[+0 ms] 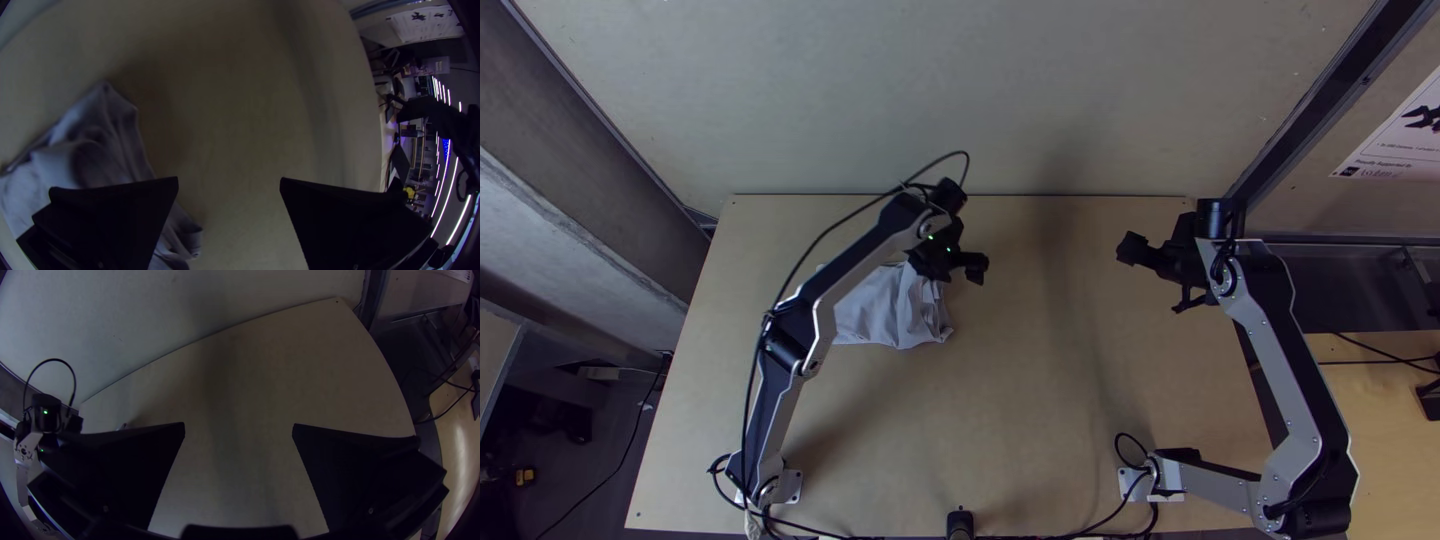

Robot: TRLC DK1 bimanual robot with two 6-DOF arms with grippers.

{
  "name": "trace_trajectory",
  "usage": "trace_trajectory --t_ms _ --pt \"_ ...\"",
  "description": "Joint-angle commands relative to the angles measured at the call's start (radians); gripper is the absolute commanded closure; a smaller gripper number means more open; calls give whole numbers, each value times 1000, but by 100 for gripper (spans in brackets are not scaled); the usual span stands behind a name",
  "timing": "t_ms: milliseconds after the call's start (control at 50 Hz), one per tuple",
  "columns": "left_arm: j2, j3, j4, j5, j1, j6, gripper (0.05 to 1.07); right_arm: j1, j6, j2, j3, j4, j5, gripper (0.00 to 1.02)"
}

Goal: Fold the t-shirt

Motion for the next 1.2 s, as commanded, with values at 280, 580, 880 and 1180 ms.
trace_trajectory --t_ms 280,580,880,1180 --pt "-334 -29 33 -23 323 178 10 -22 -147 -35 137 140 29 4" --pt "-541 -135 37 -24 564 292 10 -8 -290 -130 167 301 82 4" --pt "-853 -392 231 -75 694 293 10 -5 -411 -274 154 414 157 4" --pt "-1259 -877 596 -87 812 312 10 4 -488 -518 -50 608 169 4"
